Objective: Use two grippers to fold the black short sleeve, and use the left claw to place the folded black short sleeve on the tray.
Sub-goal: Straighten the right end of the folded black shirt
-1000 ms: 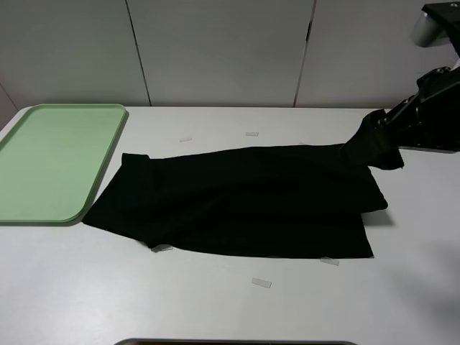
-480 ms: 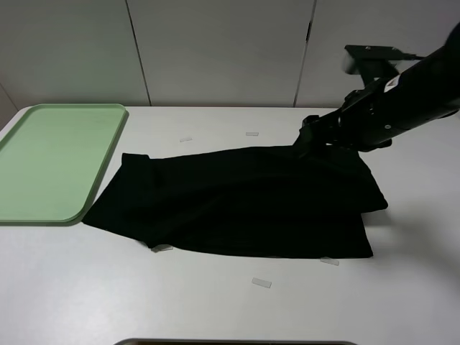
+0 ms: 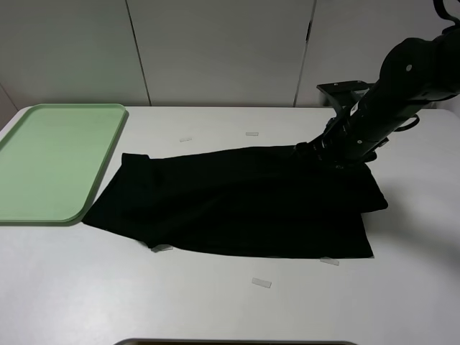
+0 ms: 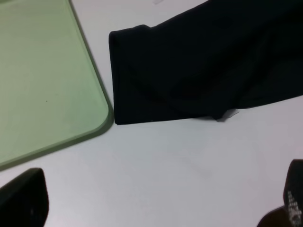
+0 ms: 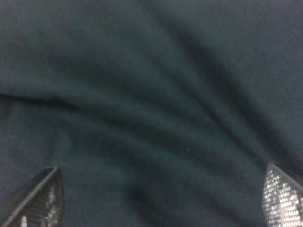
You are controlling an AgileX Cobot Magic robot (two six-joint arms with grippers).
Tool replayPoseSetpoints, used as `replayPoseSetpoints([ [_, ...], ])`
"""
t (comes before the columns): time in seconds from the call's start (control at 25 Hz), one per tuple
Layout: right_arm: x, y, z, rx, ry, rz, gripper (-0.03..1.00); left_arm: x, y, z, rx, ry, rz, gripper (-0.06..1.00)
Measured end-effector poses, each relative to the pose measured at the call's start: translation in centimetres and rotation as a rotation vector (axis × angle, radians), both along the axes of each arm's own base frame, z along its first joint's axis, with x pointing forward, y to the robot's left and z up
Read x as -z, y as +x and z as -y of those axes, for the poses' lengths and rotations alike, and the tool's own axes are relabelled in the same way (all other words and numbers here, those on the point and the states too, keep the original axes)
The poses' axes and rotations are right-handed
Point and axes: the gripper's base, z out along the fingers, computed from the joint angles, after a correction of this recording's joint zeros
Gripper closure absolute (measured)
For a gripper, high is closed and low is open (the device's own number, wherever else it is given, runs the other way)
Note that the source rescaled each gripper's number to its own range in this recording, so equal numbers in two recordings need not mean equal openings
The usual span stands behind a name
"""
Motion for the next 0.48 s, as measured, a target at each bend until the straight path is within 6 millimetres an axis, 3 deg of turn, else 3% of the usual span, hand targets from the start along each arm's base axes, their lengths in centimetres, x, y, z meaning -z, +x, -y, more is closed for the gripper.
replayPoseSetpoints([
  [0.48,-1.0,0.7,-1.5,-0.027,0.024,0.092,0.05,0.0,0.0,0.0,0.000,0.000,0.000,-0.05],
])
